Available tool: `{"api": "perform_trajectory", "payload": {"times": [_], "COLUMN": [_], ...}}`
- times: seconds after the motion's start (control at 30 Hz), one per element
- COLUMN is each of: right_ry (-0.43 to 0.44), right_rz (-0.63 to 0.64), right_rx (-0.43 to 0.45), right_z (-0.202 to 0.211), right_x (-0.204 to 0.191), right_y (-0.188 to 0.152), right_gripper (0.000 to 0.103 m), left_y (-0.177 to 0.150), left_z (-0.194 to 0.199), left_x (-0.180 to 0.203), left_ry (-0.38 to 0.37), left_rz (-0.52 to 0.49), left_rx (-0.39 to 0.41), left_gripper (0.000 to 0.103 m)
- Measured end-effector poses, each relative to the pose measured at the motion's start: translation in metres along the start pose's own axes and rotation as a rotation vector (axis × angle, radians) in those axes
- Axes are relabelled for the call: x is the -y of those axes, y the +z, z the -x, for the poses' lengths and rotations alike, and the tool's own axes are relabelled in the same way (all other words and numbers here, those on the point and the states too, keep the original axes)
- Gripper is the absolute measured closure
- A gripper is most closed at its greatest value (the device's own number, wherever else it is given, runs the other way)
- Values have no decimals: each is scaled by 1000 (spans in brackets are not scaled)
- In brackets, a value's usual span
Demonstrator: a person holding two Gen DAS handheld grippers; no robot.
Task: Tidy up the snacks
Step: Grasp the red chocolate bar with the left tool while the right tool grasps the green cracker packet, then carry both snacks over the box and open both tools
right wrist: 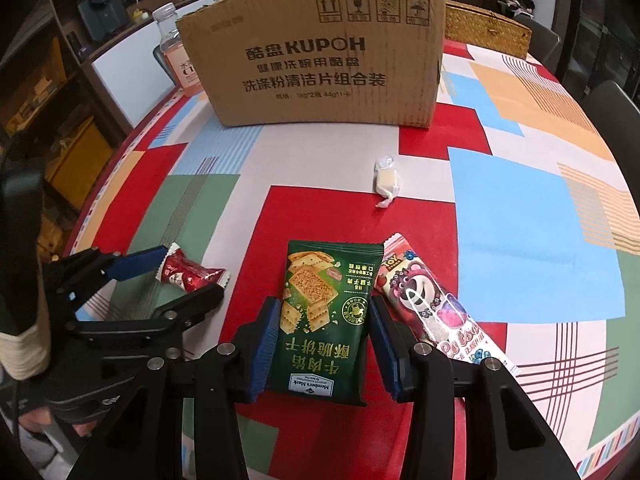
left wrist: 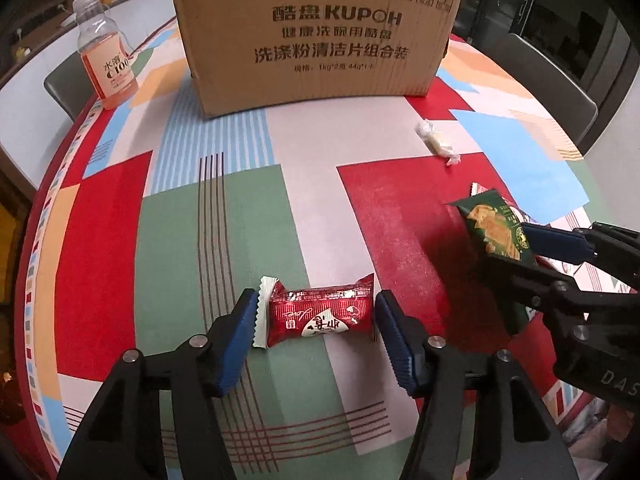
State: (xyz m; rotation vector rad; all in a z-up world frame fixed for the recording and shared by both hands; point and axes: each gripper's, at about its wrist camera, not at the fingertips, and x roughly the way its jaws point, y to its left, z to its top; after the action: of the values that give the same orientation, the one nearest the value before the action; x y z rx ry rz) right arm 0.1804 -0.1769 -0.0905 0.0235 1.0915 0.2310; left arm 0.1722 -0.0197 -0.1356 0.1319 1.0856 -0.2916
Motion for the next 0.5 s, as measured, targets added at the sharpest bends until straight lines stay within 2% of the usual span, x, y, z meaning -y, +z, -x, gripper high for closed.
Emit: {"api": "perform_trajectory", "payload": {"times": [0.17,0.5], "right_ry": [4,12], "right_rz": [-1,-1], "right_rx": [-5,7], "right_z": [-2,1], "right_x": [1,0], "right_y": [0,3], "right_gripper": [58,58], "left_y": [0,7], "left_z": [4,23], "left_x": [-2,-2], "left_ry": [-31,-50], "left_rz": [15,27], "left_rx": [22,67], "left_gripper": [56,56]}}
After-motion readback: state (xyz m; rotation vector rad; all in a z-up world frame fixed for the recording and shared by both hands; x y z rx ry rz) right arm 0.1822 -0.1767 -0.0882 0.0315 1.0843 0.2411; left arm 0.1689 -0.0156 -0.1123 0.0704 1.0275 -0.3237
